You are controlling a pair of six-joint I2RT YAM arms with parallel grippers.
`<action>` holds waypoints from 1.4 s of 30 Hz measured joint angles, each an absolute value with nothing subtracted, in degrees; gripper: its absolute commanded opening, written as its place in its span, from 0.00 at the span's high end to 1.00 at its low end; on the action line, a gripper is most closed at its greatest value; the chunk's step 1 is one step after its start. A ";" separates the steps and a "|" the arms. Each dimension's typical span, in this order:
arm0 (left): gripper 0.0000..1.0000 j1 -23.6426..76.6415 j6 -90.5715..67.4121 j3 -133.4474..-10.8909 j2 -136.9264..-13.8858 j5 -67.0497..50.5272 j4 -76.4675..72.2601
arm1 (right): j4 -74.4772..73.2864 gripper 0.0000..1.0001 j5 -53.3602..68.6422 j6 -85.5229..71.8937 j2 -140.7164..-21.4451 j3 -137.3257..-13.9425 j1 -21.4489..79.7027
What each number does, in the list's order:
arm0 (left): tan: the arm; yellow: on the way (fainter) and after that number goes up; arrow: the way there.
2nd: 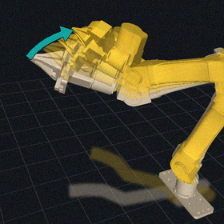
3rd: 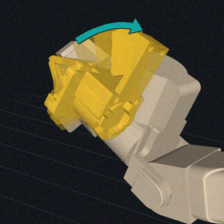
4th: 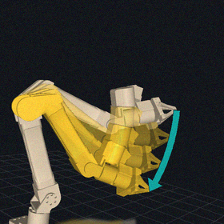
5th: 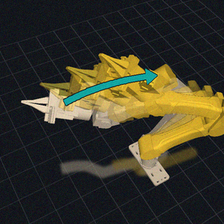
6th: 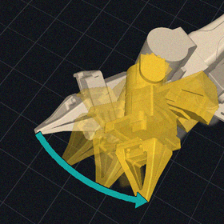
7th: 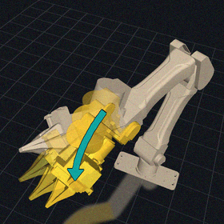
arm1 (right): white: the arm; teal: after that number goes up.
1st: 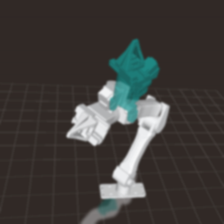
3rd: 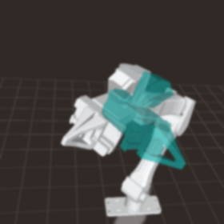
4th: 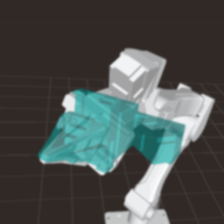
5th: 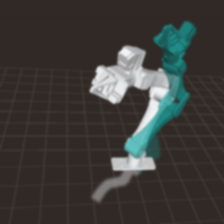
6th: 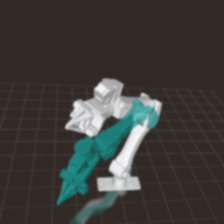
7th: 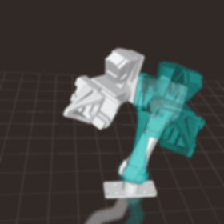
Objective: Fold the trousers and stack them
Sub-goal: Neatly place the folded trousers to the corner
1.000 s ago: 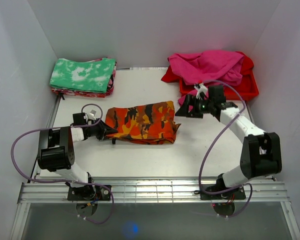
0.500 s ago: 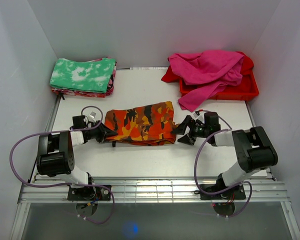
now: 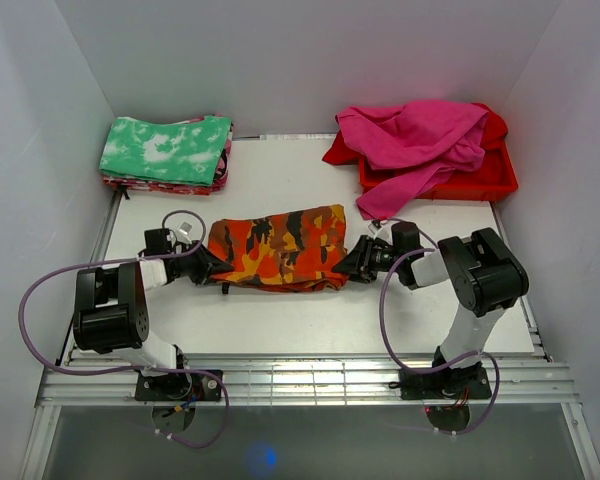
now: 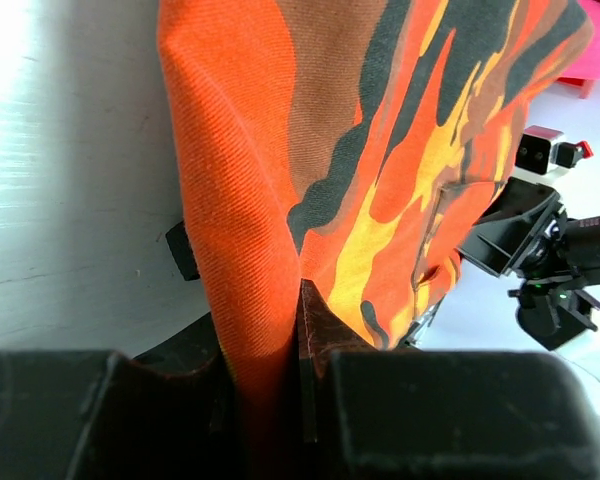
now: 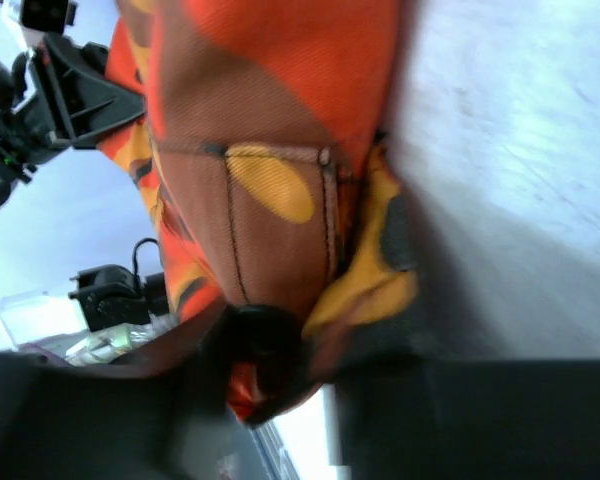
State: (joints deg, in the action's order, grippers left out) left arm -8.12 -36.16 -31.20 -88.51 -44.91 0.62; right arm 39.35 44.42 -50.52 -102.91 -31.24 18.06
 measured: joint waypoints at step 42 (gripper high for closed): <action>1.00 0.05 5.45 -72.53 -79.07 -10.90 15.57 | -5.37 0.92 16.91 -14.26 -97.38 -86.41 30.17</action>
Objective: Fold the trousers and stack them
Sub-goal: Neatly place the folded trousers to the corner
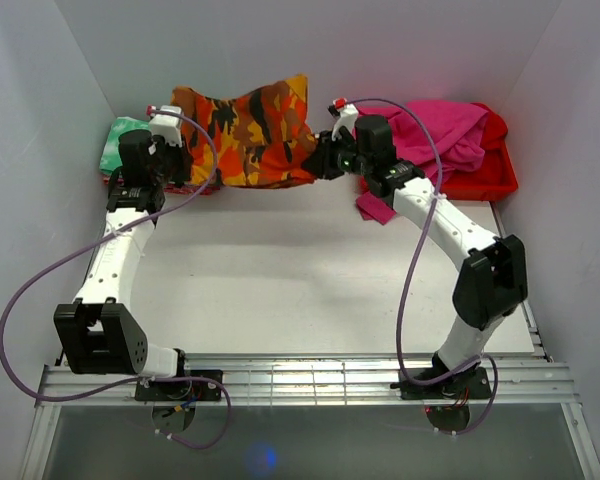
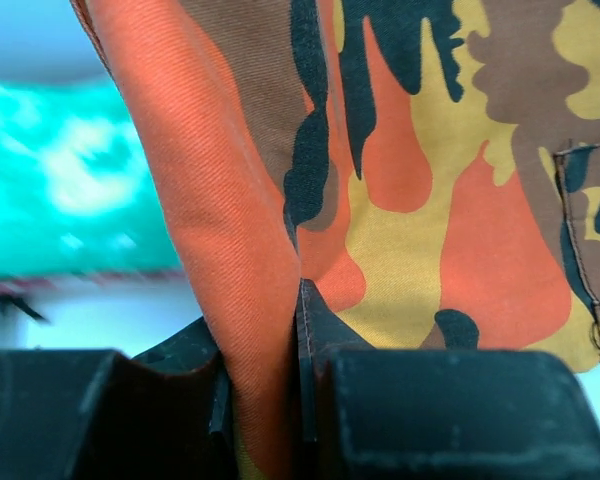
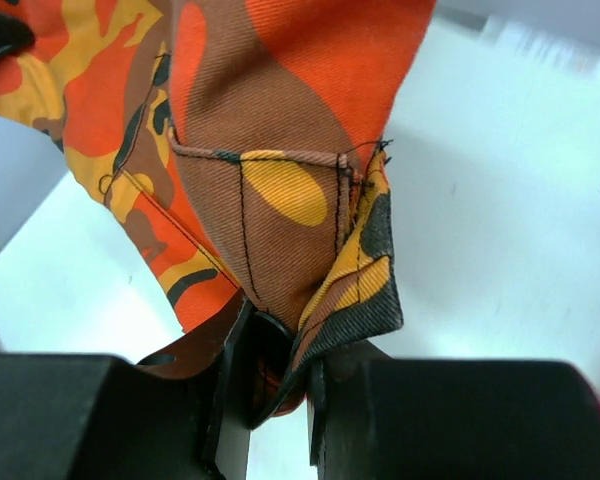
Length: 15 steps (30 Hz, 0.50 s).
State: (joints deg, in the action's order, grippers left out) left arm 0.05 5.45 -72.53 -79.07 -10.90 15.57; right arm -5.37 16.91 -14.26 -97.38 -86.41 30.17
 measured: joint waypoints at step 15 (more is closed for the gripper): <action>1.00 -18.98 -1.17 -91.24 -105.25 -11.81 -5.85 | 17.06 0.92 10.83 -17.54 -146.47 -135.70 39.11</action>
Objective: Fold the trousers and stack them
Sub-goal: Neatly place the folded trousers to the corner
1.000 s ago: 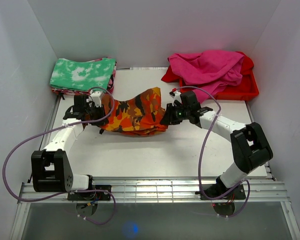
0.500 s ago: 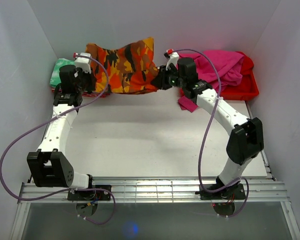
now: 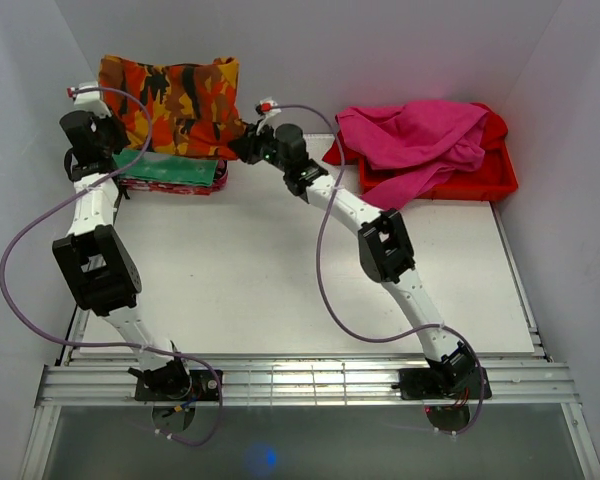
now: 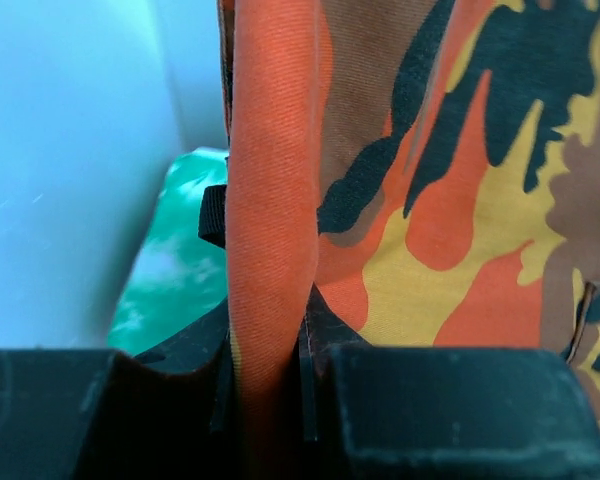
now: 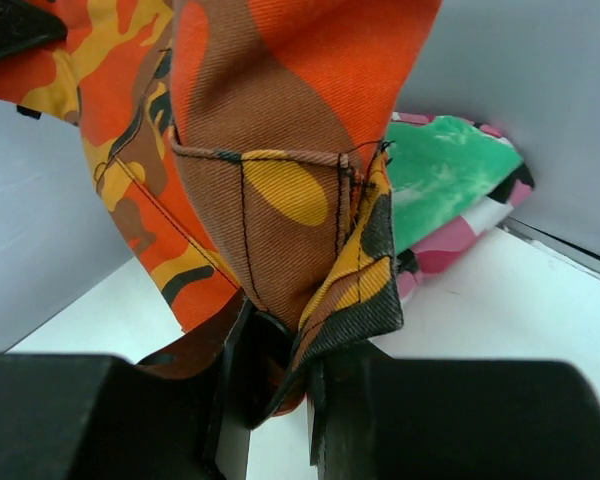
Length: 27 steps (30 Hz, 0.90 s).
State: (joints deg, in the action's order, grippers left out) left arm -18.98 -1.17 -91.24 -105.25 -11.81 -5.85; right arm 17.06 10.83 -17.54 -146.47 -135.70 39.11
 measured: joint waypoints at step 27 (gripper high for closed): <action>1.00 -24.10 -4.29 -86.37 -122.30 -13.34 -23.20 | 36.49 0.37 -6.59 -15.66 -162.52 -140.79 45.34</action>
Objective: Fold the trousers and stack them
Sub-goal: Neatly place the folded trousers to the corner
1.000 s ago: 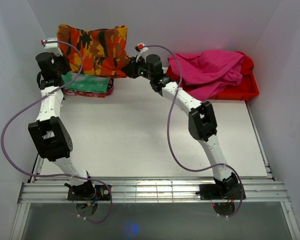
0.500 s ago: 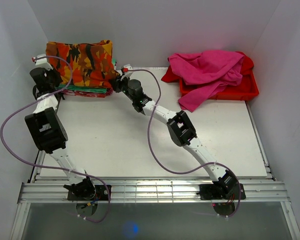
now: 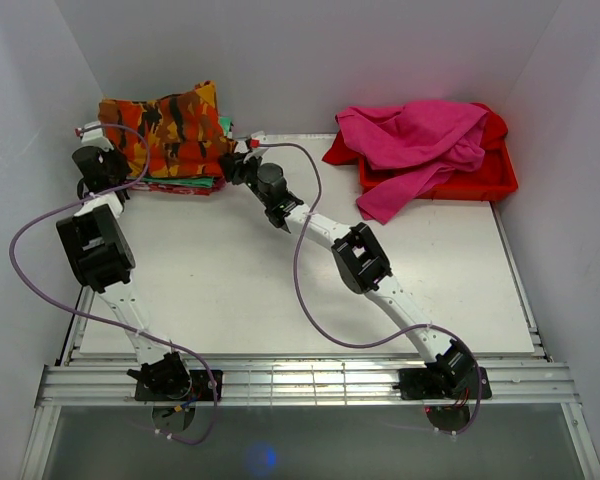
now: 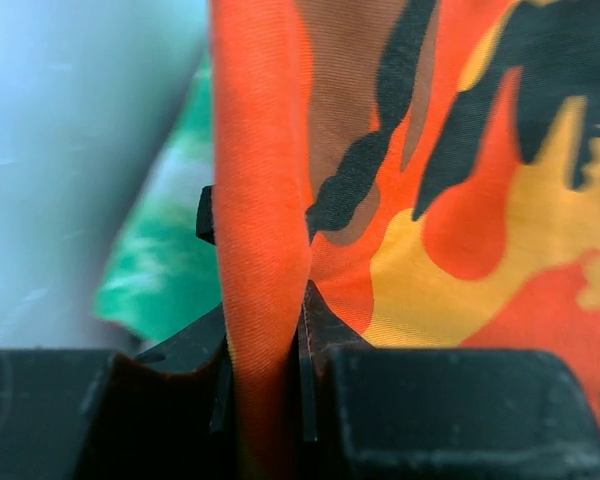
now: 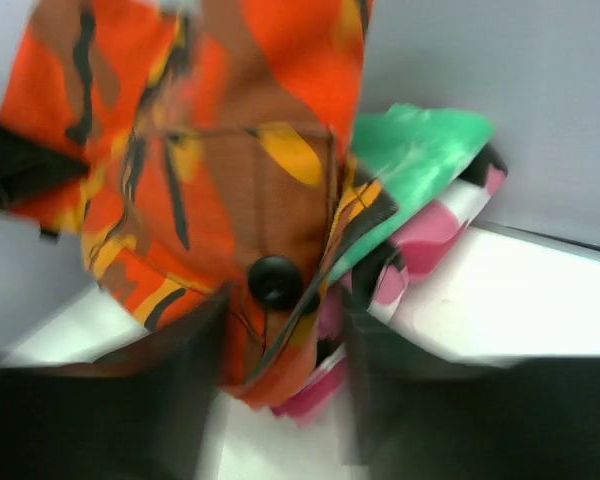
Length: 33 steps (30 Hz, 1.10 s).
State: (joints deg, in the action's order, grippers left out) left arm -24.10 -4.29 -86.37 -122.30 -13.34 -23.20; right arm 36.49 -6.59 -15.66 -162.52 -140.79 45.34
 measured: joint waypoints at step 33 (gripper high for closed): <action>0.02 -28.75 7.97 -112.14 -111.70 -22.33 15.55 | 4.47 0.10 17.32 -5.39 -121.75 -115.39 27.88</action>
